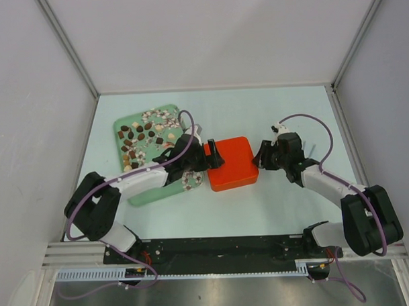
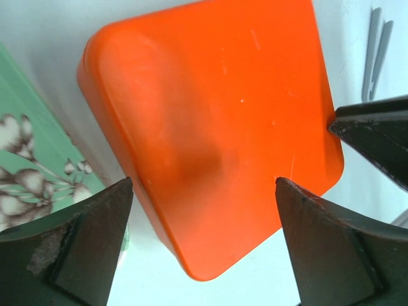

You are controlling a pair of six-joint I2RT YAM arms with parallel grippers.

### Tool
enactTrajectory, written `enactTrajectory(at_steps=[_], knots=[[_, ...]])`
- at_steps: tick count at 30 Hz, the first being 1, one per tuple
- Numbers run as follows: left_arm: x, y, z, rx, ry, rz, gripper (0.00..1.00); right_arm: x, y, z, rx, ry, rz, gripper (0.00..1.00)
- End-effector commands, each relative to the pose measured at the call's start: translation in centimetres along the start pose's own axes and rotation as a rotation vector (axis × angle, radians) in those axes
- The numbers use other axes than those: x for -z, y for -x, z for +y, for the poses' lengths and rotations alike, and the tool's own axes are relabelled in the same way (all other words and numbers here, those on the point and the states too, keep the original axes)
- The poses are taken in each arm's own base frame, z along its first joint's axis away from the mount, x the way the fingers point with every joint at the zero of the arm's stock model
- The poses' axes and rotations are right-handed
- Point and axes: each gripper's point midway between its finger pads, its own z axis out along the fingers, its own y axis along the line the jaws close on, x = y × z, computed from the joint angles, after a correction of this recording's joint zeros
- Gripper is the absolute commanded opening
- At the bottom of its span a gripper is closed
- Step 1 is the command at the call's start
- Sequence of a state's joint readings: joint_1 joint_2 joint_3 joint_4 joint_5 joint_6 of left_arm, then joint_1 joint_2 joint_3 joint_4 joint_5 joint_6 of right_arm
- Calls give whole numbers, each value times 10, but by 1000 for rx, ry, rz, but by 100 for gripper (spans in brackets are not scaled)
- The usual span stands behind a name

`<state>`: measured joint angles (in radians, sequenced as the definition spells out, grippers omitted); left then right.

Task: Pack the chocolate
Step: Close the box lid on the packing box.

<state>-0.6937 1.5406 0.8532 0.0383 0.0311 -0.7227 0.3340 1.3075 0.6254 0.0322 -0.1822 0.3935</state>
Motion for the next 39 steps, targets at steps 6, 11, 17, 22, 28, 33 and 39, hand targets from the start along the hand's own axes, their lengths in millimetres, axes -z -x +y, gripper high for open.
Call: enactTrajectory(at_steps=[6,11,17,22,28,33,39], knots=[[52,18,-23,-439,77,-204,100,12,35,16,3,56,-105,50],[60,-21,-12,-544,110,-134,100,20,42,17,23,51,-131,56],[47,-49,-6,-582,160,-40,99,23,42,16,27,43,-133,58],[37,-59,-11,-587,161,37,94,25,45,15,31,38,-144,58],[28,-66,-9,-577,182,76,89,25,47,13,30,33,-150,59],[19,-74,-13,-556,168,107,77,26,45,10,31,22,-144,59],[16,-76,-14,-544,171,118,70,25,44,8,33,17,-140,59]])
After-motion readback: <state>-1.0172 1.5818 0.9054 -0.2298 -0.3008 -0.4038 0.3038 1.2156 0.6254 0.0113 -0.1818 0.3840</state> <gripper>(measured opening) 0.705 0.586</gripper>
